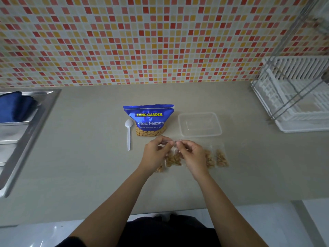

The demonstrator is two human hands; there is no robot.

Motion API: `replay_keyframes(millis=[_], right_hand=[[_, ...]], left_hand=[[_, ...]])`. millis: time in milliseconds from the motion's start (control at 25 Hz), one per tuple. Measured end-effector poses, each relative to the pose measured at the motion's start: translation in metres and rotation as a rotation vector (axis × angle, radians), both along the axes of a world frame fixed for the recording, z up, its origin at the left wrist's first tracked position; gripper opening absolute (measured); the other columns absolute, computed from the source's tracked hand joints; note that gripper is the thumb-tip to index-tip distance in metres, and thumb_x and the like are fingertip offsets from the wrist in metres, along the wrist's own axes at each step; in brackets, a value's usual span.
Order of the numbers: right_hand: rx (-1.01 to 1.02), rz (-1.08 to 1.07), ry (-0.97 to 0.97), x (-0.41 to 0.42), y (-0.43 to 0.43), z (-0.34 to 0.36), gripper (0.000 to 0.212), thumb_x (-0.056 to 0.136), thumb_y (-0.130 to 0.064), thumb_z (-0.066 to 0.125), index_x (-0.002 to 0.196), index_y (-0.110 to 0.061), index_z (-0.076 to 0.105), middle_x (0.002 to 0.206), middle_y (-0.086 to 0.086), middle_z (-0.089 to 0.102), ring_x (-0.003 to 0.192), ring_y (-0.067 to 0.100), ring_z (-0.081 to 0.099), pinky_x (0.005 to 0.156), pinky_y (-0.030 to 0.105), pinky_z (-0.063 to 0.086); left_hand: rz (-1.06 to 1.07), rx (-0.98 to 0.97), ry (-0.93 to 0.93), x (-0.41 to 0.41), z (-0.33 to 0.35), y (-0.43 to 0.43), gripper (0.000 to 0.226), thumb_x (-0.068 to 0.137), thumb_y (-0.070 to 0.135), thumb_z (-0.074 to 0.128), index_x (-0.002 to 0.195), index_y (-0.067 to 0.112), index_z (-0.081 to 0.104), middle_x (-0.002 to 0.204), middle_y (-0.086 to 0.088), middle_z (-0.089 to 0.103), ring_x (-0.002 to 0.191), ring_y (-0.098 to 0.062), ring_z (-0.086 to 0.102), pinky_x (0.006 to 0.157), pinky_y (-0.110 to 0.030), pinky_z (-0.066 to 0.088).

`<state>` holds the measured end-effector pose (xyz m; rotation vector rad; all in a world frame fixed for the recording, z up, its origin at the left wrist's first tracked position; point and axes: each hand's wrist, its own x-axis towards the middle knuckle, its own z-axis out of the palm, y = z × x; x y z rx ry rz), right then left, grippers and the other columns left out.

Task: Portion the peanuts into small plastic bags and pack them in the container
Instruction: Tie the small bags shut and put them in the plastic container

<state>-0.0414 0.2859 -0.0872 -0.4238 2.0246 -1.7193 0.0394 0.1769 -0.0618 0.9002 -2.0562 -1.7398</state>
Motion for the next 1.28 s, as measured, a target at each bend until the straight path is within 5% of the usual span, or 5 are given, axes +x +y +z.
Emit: replay_keyframes(millis=[640,840,1000,1160,1280], right_hand=[[0.288,-0.118,0.244,-0.001,0.009,-0.004,0.007,0.083,-0.028,0.065,0.078,-0.023,0.068,0.071,-0.006,0.067,0.065,0.013,0.061,0.064,0.031,0.048],[0.190,-0.128,0.088,-0.003,0.013,-0.012,0.011,0.085,-0.023,0.063,0.075,-0.027,0.064,0.070,-0.004,0.066,0.057,0.009,0.063,0.061,0.030,0.050],[0.017,-0.084,-0.235,-0.012,0.013,-0.012,0.009,0.089,-0.018,0.060,0.082,-0.021,0.065,0.080,0.001,0.068,0.056,0.002,0.063,0.056,0.016,0.050],[0.412,-0.001,0.193,-0.034,0.018,-0.022,0.023,0.086,-0.021,0.060,0.108,-0.014,0.064,0.108,0.002,0.067,0.091,0.015,0.064,0.086,0.030,0.048],[0.756,0.102,0.489,-0.046,0.024,-0.026,0.037,0.084,-0.014,0.055,0.120,-0.008,0.056,0.113,0.015,0.062,0.104,0.033,0.057,0.085,0.037,0.046]], left_hand=[[-0.024,-0.324,-0.231,0.002,-0.004,0.007,0.008,0.082,0.021,0.064,0.079,0.015,0.067,0.067,0.007,0.059,0.064,-0.015,0.056,0.065,-0.025,0.041],[0.044,-0.167,-0.204,0.009,-0.011,0.007,0.015,0.082,0.026,0.067,0.070,0.018,0.063,0.064,0.006,0.062,0.061,-0.012,0.057,0.062,-0.025,0.045],[-0.087,0.149,-0.162,0.016,-0.024,0.018,0.020,0.079,0.015,0.071,0.097,0.012,0.062,0.087,-0.005,0.070,0.075,-0.015,0.066,0.071,-0.029,0.054],[0.051,-0.097,-0.304,0.017,-0.040,0.024,0.019,0.083,0.011,0.065,0.102,0.009,0.065,0.084,-0.006,0.069,0.074,-0.016,0.062,0.072,-0.024,0.049],[-0.008,-0.331,-0.380,0.015,-0.050,0.027,0.006,0.084,0.011,0.057,0.079,0.010,0.060,0.075,-0.012,0.067,0.071,-0.028,0.059,0.064,-0.030,0.044]])
